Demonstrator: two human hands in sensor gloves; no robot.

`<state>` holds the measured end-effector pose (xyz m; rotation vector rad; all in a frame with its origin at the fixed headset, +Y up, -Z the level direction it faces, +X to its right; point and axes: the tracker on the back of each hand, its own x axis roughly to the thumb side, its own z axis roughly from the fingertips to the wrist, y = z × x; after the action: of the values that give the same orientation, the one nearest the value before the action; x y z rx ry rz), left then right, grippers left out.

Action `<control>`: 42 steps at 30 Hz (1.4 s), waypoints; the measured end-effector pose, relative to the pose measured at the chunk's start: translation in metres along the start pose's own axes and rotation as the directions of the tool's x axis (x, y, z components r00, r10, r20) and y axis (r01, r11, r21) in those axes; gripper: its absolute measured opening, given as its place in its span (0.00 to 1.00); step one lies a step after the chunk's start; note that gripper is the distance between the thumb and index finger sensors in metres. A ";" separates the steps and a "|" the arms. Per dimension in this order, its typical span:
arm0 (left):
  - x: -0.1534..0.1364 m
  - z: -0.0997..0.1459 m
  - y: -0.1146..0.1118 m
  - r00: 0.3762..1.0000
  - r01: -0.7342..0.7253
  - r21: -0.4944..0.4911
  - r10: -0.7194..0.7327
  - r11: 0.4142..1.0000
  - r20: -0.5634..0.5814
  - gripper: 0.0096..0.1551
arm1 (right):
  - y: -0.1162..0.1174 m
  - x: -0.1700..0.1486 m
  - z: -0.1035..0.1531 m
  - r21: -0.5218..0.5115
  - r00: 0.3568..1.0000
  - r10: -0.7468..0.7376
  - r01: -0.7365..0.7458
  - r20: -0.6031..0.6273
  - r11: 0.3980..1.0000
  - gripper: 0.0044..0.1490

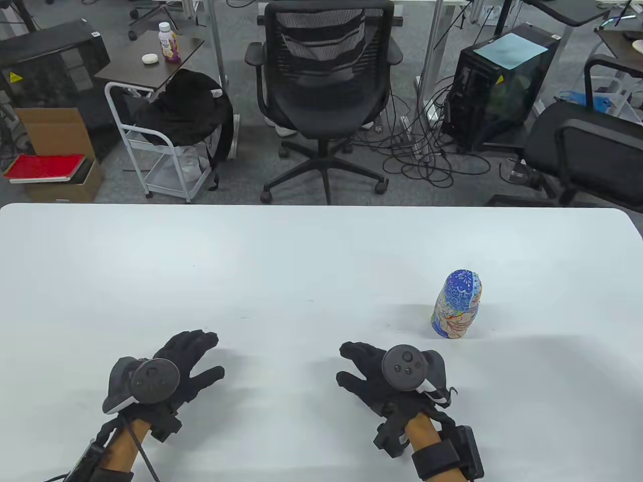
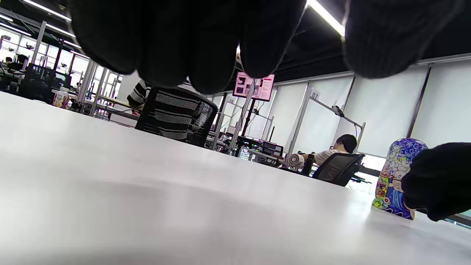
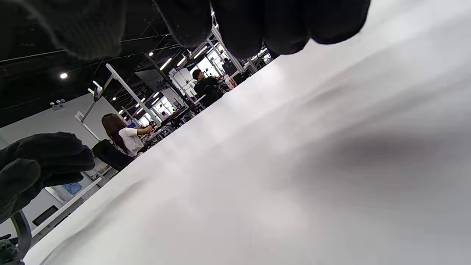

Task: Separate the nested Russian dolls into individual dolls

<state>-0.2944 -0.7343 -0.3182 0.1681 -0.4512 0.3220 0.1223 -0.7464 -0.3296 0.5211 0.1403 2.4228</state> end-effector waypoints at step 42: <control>0.002 -0.001 0.006 0.999 -0.009 0.023 0.008 1.000 0.038 0.43 | -0.087 -0.159 0.017 -0.225 0.731 -0.263 0.153 -0.630 0.962 0.85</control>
<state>-0.2942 -0.7283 -0.3171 0.1954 -0.4859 0.3327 0.2925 -0.7767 -0.3862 -0.4298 0.2835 2.2590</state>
